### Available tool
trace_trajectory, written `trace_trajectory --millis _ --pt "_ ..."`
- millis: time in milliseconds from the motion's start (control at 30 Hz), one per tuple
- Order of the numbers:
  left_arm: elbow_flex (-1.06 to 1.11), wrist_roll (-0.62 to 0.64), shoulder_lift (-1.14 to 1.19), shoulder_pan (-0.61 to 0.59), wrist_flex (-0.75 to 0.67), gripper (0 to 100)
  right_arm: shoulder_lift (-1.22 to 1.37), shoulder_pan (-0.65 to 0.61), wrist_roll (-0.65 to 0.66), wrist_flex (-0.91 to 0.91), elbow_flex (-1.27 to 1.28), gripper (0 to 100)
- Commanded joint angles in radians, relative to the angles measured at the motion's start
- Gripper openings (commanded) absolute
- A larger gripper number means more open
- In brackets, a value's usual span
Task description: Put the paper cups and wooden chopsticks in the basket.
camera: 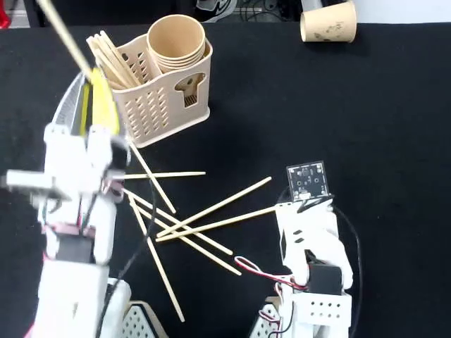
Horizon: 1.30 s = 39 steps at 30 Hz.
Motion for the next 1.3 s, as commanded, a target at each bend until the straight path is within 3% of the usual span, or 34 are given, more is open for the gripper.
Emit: trace_trajectory --millis 0,233,600,933,1000,1267 --pt "-0.252 0.089 0.408 -0.022 -0.058 3 -0.07 0.011 0.008 -0.002 -0.004 1.5" --pt "-0.47 0.104 0.766 -0.022 -0.06 3 -0.071 0.011 0.008 -0.003 -0.004 1.5" --pt "-0.533 0.106 0.97 -0.074 -0.095 3 -0.07 0.012 0.008 -0.015 -0.005 1.5" --pt "-0.39 0.097 0.884 -0.013 -0.11 3 -0.07 0.014 0.008 -0.015 -0.005 1.5" --pt "-0.36 0.064 0.848 -0.008 -0.104 7 -0.07 0.014 0.008 -0.015 -0.005 1.5" --pt "-0.349 0.048 0.763 -0.001 0.031 12 -0.07 0.014 0.008 -0.014 -0.005 1.5"
